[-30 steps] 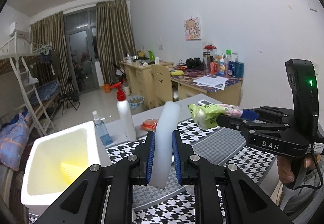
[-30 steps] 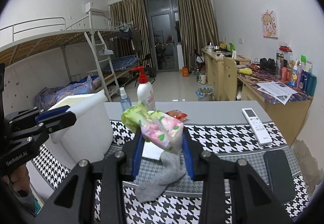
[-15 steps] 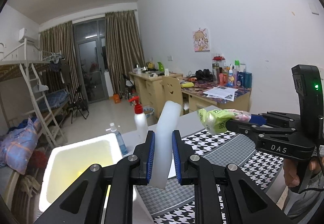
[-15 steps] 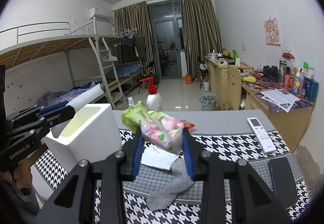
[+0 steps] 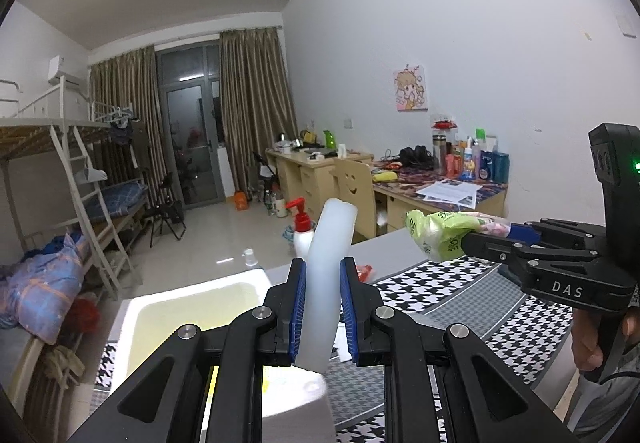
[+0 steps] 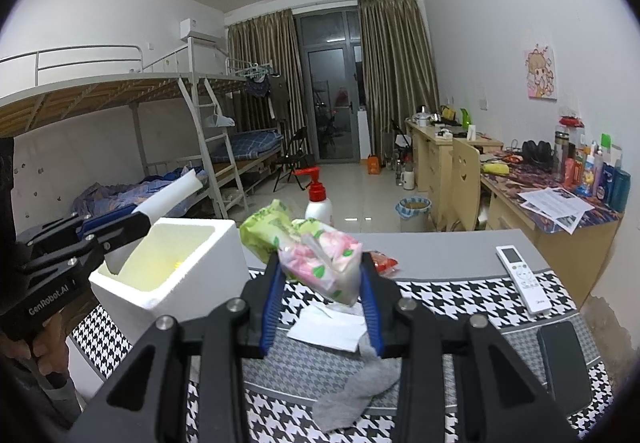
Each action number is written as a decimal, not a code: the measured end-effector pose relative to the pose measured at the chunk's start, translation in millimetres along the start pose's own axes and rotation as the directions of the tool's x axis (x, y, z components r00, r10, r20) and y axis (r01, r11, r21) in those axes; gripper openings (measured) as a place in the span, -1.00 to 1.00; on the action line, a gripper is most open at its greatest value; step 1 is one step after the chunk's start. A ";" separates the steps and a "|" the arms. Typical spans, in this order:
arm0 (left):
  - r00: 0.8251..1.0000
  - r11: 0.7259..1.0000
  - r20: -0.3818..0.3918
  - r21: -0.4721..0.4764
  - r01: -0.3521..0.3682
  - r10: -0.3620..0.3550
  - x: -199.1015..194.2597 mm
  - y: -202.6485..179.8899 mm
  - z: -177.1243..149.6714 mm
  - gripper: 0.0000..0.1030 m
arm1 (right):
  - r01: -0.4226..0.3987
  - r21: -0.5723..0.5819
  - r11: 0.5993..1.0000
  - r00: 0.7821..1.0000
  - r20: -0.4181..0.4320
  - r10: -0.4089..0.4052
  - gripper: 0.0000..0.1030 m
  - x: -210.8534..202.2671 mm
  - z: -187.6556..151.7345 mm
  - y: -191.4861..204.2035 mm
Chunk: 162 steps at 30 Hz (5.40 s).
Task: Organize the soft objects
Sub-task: 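Carry the foam tube and packet over the white foam box, then open the left gripper to drop the tube while the right gripper releases the packet into the box, then withdraw both open grippers from the box toward the grey cloth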
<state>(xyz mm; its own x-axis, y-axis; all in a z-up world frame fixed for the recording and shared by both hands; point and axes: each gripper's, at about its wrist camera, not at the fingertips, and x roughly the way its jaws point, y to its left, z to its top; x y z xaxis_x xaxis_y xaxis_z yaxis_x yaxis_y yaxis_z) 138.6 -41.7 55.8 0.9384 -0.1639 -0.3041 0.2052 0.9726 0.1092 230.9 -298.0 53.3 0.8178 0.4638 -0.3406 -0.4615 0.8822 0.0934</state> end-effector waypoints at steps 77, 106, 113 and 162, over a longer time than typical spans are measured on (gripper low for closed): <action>0.974 0.966 -0.120 -0.150 -0.210 0.193 23.7 91.6 -25.5 0.61 | -0.151 -0.114 0.982 0.981 -0.143 0.134 -0.21 79.8 17.4 96.3; 0.945 0.921 -0.073 -0.210 -0.328 0.320 -3.0 115.8 -26.2 0.98 | -0.181 -0.150 0.972 0.976 -0.150 0.159 -0.21 88.1 19.7 119.1; 0.936 0.914 -0.084 -0.204 -0.352 0.342 -5.9 121.4 -30.8 0.98 | -0.203 -0.150 0.968 0.971 -0.162 0.178 -0.21 95.9 20.6 122.4; 0.949 0.930 -0.054 -0.192 -0.314 0.310 -23.7 89.1 -25.9 0.98 | -0.221 -0.117 0.968 0.970 -0.131 0.205 0.57 67.8 14.0 101.0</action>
<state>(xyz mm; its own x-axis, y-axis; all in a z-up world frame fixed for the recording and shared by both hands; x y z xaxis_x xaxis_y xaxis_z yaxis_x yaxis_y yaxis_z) 127.4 53.2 48.2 0.9395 0.1548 -0.3057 -0.1579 0.9873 0.0150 244.6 -176.4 52.8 0.6537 0.6204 -0.4333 -0.6676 0.7424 0.0557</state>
